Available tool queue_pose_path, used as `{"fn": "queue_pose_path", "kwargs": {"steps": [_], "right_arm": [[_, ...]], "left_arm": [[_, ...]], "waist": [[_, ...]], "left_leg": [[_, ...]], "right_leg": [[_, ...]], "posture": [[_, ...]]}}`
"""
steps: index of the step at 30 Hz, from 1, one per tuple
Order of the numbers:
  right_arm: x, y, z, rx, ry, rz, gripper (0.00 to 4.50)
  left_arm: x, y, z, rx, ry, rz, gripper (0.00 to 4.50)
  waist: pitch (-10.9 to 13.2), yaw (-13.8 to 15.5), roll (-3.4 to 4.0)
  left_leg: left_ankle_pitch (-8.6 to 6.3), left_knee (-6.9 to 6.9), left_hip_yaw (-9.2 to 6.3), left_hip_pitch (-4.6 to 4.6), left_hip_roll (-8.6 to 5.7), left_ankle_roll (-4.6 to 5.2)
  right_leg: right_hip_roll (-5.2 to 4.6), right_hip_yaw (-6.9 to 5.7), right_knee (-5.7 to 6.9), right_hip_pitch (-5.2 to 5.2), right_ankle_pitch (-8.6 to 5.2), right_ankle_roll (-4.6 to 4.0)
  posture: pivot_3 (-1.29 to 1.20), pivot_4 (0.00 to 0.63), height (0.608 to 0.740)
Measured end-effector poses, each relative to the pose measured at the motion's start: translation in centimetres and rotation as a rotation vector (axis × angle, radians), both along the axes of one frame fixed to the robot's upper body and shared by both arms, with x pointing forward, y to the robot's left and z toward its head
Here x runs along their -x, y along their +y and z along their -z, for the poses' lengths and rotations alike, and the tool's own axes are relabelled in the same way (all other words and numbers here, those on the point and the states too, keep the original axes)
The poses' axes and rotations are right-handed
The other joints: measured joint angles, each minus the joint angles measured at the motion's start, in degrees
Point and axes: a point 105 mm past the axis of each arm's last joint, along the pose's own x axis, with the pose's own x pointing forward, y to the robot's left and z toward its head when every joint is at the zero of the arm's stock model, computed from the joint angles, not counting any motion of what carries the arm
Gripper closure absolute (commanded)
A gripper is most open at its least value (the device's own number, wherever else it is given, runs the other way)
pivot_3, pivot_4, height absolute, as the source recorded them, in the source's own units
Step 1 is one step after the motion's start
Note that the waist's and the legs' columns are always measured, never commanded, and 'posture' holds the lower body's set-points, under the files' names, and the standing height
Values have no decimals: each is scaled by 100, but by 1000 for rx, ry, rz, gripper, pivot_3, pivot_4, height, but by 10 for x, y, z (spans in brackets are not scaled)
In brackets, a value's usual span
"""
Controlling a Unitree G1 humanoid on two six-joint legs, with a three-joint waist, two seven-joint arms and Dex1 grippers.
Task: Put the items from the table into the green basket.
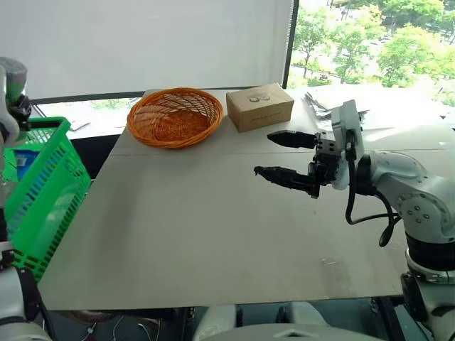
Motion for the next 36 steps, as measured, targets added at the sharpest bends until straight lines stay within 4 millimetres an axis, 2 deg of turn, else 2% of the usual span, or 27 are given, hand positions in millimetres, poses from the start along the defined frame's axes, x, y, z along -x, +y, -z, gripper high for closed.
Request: {"fn": "queue_pose_path", "kwargs": {"steps": [3,7,10,12,17,20,21,22,24,25,27,29,31,32,33,34,36], "right_arm": [[0,2,-7,-22,-31,-12,39],[0,1,-9,-38,-34,-28,39],[2,3,-10,-53,-29,-44,0],[3,3,-11,-57,-30,-48,0],[3,2,-12,-61,-36,-48,0],[2,0,-11,-57,-40,-40,0],[2,-2,-9,-47,-38,-30,0],[-1,-6,-4,-26,-33,-3,0],[-8,-14,6,6,-21,55,0],[-13,-22,15,38,-18,110,0],[-27,-40,35,104,2,233,0],[-36,-59,58,164,30,346,0],[-39,-72,77,199,54,419,0],[-38,-84,94,242,75,468,0],[-38,-102,117,304,111,533,0],[-38,-105,121,316,120,544,0],[-36,-119,137,362,118,597,0]], "left_arm": [[9,15,5,12,-2,-69,2085],[17,29,16,28,18,-124,2085],[17,30,22,16,40,-111,1048],[16,28,22,-27,49,-96,36],[16,30,17,-29,-2,-119,11],[10,25,26,32,-48,-90,11],[3,15,33,80,-69,-36,11],[-11,-7,42,160,-100,87,11],[-28,-61,58,276,-105,356,11],[-30,-99,65,319,-87,544,11],[-19,-170,81,388,-21,863,11],[3,-220,100,459,71,1078,11],[18,-240,117,488,147,1151,11],[29,-249,134,514,215,1174,11],[42,-259,160,550,316,1191,11],[44,-260,165,554,335,1193,11],[60,-263,191,502,447,1212,11]], "waist": [[-20,82,-35],[-25,109,-43],[-30,111,-51],[-31,110,-54],[-32,98,-53],[-34,96,-52],[-38,104,-54],[-44,156,-56],[-58,217,-77],[-66,224,-89],[-72,204,-99],[-75,127,-97],[-82,51,-83],[-91,21,-63],[-85,4,-40],[-85,3,-38],[-77,8,-3]], "left_leg": [[-2,2,-14,0,-4,1],[-2,1,-17,-4,-9,1],[-2,1,-22,-29,-9,0],[4,2,-22,-51,-10,-10],[7,2,-20,-61,-12,-13],[6,3,-20,-60,-13,-10],[6,5,-21,-60,-14,-11],[7,9,-22,-61,-14,-12],[9,17,-29,-72,-14,-15],[13,17,-25,-73,-16,-21],[12,17,-1,-72,-17,-20],[10,14,21,-61,-13,-17],[11,9,22,-53,-8,-17],[11,7,24,-47,-6,-17],[4,6,26,-41,-5,-4],[1,7,26,-40,-5,0],[-1,7,27,3,-4,5]], "right_leg": [[-6,-12,2,1,0,0],[-16,-16,1,2,0,-1],[-16,-19,3,-23,1,-1],[-16,-18,6,-43,1,-2],[-17,-16,9,-54,1,-2],[-18,-18,14,-54,1,-2],[-18,-19,14,-53,1,-2],[-22,-24,12,-50,1,-2],[-24,-33,9,-49,2,-2],[-31,-32,3,-47,1,-2],[-41,-27,-2,-48,2,-2],[-41,-21,1,-51,2,-1],[-35,-22,5,-51,1,-2],[-32,-20,9,-51,1,-2],[-28,-18,20,-50,1,-3],[-28,-18,23,-50,1,-3],[-24,-17,33,-14,0,-7]], "posture": [[150,0,740],[155,0,740],[155,0,740],[149,0,740],[145,0,740],[147,0,740],[156,0,740],[156,0,740],[156,0,740],[152,0,740],[142,0,740],[129,0,740],[112,0,740],[114,0,740],[114,0,740],[99,0,740],[102,0,740]]}}
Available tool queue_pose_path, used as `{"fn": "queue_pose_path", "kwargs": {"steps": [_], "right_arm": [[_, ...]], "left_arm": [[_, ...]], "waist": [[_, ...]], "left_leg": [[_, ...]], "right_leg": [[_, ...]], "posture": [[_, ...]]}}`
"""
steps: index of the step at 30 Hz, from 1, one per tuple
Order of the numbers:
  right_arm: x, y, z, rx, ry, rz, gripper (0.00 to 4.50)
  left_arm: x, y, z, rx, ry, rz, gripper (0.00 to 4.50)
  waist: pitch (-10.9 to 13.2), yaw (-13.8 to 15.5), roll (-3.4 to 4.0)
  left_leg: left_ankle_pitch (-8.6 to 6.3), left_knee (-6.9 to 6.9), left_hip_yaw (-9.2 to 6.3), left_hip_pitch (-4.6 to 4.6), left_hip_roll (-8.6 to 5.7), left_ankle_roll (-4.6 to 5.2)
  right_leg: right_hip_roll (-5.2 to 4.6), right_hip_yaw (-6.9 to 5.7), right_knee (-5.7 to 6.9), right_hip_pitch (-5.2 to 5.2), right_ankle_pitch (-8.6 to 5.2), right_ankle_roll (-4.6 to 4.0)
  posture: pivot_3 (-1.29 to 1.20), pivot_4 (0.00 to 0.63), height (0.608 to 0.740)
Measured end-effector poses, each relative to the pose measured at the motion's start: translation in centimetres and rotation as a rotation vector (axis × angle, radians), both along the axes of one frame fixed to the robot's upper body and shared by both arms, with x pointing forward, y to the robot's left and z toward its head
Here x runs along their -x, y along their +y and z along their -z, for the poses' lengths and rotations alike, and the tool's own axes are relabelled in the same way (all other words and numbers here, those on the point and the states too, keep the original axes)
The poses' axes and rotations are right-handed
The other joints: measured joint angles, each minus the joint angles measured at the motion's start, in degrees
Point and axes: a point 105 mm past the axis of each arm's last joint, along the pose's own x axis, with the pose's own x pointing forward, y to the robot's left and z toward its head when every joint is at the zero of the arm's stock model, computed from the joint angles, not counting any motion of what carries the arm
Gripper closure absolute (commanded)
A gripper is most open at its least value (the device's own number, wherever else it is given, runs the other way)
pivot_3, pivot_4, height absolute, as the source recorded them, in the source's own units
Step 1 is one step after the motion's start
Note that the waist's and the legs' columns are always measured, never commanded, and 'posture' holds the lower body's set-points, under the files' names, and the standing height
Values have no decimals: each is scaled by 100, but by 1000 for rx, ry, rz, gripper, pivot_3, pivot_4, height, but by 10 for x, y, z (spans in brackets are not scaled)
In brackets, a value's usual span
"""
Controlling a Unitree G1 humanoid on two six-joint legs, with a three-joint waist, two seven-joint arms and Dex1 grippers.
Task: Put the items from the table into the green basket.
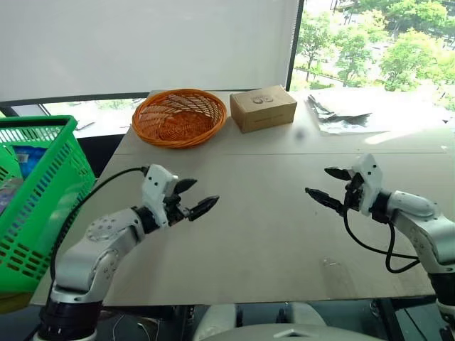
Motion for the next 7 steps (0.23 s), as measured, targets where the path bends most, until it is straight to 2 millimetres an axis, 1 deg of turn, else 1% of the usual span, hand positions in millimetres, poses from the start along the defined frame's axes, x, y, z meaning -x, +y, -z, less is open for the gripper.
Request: {"fn": "queue_pose_path", "kwargs": {"steps": [1,2,3,7], "right_arm": [[0,0,0,0,0,0,0],[1,-6,6,12,3,19,0],[2,-12,8,8,-3,33,0],[6,-19,9,2,-17,38,0]], "left_arm": [[0,0,0,0,1,1,11],[3,-2,8,-10,12,8,11],[1,-5,9,-4,-12,7,11],[-3,-6,8,-3,-52,0,11]], "waist": [[3,2,4],[21,22,31],[31,39,53],[25,53,66]], "left_leg": [[0,0,0,5,0,0],[-1,1,-1,41,1,2],[-1,4,-6,57,5,3],[-1,11,-6,60,7,5]], "right_leg": [[0,0,0,4,0,0],[0,-3,-8,48,-1,-1],[0,-13,-22,77,-1,-1],[1,-18,-30,89,0,1]], "posture": [[102,0,740],[104,0,740],[104,0,740],[101,0,740]]}}
